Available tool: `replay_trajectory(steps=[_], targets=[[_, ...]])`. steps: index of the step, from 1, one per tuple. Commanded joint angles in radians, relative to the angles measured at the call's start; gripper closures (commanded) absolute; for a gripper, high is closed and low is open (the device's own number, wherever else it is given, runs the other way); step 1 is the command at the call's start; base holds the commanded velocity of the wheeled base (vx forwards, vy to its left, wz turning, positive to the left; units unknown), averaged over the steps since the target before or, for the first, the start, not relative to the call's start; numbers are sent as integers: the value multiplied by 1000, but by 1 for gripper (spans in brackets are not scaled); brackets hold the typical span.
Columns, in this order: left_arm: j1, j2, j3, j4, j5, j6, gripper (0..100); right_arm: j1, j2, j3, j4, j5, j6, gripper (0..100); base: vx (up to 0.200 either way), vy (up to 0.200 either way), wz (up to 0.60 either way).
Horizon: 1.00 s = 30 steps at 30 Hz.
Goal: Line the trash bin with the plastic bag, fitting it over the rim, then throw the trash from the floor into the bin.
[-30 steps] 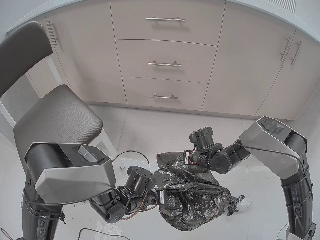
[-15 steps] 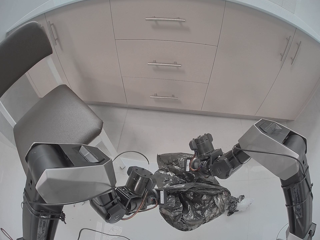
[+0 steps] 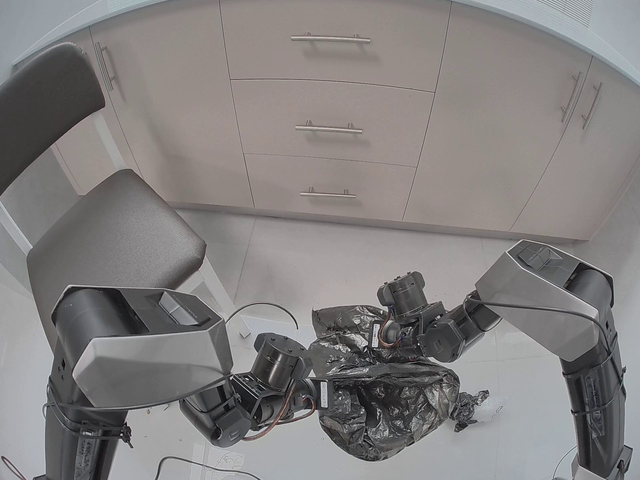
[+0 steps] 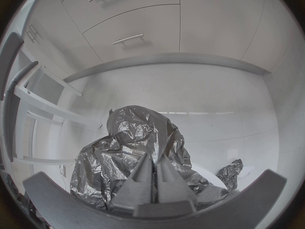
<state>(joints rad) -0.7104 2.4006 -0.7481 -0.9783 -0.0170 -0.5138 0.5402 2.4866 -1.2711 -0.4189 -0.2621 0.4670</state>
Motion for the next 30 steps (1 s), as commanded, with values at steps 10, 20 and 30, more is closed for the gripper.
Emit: replay_trajectory(steps=[10, 20, 30], targets=[[0, 0, 1, 0, 0, -2, 100, 38, -112, 160, 9, 54, 55, 100, 0, 0, 0], [0, 8, 7, -34, 2, -2, 100, 50, -123, 280, 0, 107, 85, 100, 0, 0, 0], [0, 9, 7, -34, 2, -3, 100, 63, -161, 437, -1, 78, 78, 100, 0, 0, 0]])
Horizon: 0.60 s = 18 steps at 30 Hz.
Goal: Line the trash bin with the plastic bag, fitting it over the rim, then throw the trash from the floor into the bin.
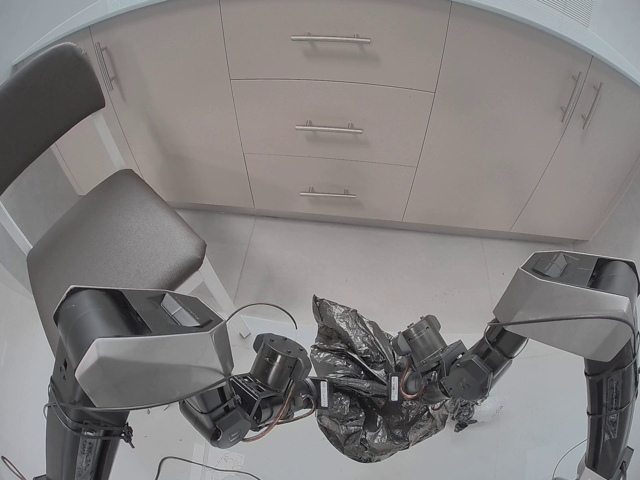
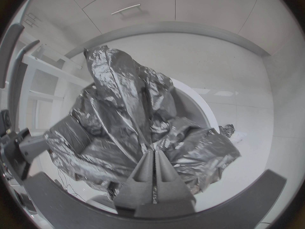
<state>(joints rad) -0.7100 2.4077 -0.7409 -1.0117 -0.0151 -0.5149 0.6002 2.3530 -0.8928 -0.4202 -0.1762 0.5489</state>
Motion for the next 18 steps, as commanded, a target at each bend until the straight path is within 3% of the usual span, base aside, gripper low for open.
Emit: replay_trajectory(steps=[1, 18], targets=[[0, 2, 0, -1, 0, -1, 100, 3, -27, 61, 0, -9, -4, 100, 0, 0, 0], [1, 10, -2, -4, 0, -1, 100, -3, -69, 37, -46, -17, -64, 100, 0, 0, 0]])
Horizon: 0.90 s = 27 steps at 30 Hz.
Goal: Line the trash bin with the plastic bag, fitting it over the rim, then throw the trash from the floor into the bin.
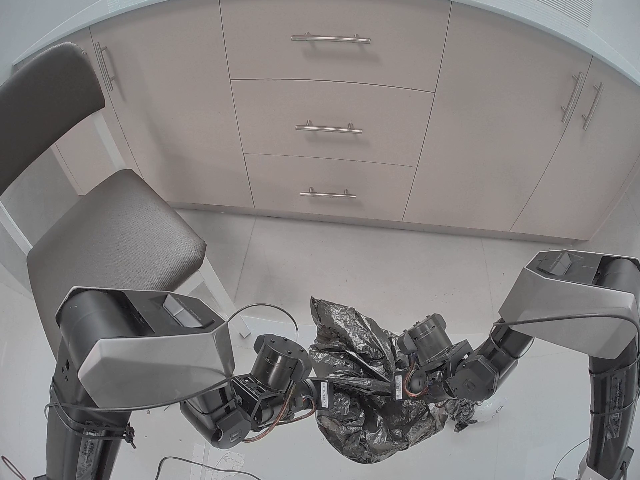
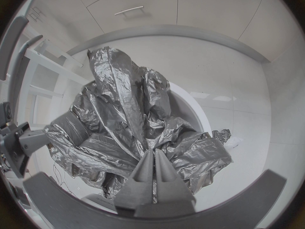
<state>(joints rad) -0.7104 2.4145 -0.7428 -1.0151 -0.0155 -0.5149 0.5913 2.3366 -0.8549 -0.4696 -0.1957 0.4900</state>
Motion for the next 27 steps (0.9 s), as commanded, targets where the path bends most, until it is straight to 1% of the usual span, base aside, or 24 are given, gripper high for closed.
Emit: replay_trajectory(steps=[1, 2, 7, 10, 11, 12, 15, 17, 18, 19, 20, 22, 23, 24, 27], targets=[[2, 3, 0, 0, 0, 1, 100, 7, -72, -1, 5, 2, -18, 0, 0, 0, 0], [2, 3, 0, 0, 0, 1, 100, 9, -100, -3, 6, 4, -33, 0, 0, 0, 0], [2, 3, 0, 0, 0, 3, 100, 10, -220, -29, 37, 2, -47, 0, 0, 0, 0], [0, 5, -1, 0, 0, 3, 100, 10, -247, -112, 104, 2, -48, 0, 0, 0, 0], [0, 5, -1, 0, 0, 3, 100, 10, -247, -112, 104, 2, -48, 0, 0, 0, 0], [0, 8, -1, -2, 0, 3, 100, 7, -237, -197, 155, 1, -56, 0, 0, 0, 0], [0, 9, 0, -16, 0, 1, 100, 1, -172, -355, 250, 1, -107, 0, 0, 0, 0], [0, 9, 2, -17, 0, 1, 100, 1, -169, -363, 255, 1, -108, 0, 0, 0, 0], [0, 15, 5, -42, 0, -1, 100, 1, -80, -512, 330, -1, -159, 0, 0, 0, 0], [0, 17, 6, -45, 0, 1, 100, 1, -66, -533, 341, -1, -168, 0, 0, 0, 0], [0, 18, 10, -53, 0, 3, 100, 1, -19, -609, 371, -1, -199, 0, 0, 0, 0], [0, 20, 11, -57, 0, 3, 100, 1, 44, -697, 399, -2, -234, 0, 0, 0, 0], [0, 20, 11, -57, 0, 3, 100, 1, 44, -697, 399, -2, -234, 0, 0, 0, 0], [0, 21, 11, -57, 0, 3, 100, -1, 104, -780, 420, -2, -261, 0, 0, 0, 0], [0, 21, 11, -57, 0, 3, 100, -2, 168, -866, 440, -2, -281, 0, 0, 0, 0]])
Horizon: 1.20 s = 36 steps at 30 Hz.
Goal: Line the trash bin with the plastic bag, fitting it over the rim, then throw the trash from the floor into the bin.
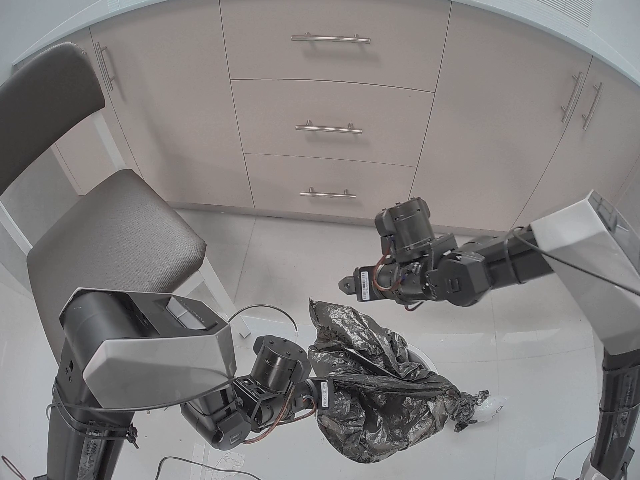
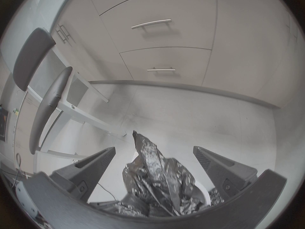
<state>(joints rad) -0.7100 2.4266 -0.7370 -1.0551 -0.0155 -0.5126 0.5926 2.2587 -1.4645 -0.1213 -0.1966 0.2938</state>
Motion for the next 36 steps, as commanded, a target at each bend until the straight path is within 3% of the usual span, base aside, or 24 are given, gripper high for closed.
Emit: replay_trajectory(steps=[1, 18, 36], targets=[[0, 9, 5, -17, 0, 0, 100, -4, 262, -274, 95, -1, -88, 0, 0, 0, 0], [0, 11, 5, -19, 0, 3, 100, -23, 383, -499, 166, 0, -107, 0, 0, 0, 0], [0, 11, 5, -19, 0, 5, 100, -4, 459, -499, 201, 5, -94, 0, 0, 0, 0]])
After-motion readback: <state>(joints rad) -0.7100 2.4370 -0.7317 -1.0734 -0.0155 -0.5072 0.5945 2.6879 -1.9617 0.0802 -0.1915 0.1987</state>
